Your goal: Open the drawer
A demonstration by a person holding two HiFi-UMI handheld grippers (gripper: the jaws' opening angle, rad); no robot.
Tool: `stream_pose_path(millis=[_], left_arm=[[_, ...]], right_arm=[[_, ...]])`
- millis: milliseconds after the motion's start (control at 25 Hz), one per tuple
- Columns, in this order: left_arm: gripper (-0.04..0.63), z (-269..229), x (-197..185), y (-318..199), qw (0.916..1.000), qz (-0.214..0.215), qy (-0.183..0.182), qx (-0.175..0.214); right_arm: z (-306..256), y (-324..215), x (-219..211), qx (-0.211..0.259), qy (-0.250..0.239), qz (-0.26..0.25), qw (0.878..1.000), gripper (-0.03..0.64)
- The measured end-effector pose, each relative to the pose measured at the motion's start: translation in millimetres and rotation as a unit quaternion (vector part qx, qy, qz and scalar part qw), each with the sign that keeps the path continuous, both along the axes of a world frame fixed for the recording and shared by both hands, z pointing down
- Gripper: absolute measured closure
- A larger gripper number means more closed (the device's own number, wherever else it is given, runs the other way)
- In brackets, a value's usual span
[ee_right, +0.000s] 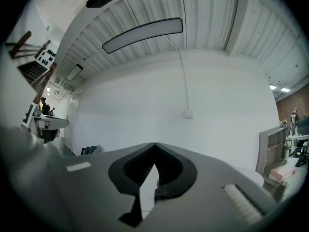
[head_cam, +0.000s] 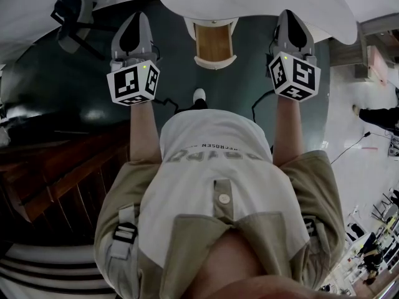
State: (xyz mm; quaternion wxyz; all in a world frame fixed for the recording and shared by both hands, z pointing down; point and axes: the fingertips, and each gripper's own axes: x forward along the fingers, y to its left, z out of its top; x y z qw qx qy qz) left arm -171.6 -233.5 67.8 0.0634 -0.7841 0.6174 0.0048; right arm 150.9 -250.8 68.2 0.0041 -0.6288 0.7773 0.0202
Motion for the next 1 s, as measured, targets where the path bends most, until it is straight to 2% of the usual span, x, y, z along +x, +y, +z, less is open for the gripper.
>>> stream_pose_path(millis=[520,1000], left_arm=[[0.588,11.6,-11.2,-5.6,0.9999,-0.007,-0.005,-0.009],[0.588,15.9,-22.9,-14.5,0.9998,-0.004,0.011,-0.014]], right_arm=[[-0.2,-1.0,0.0,0.011,0.015,0.019,1.0,0.615],[2.8,-4.5,-12.9,0.015,0.03,0.022,0.999,0.615]])
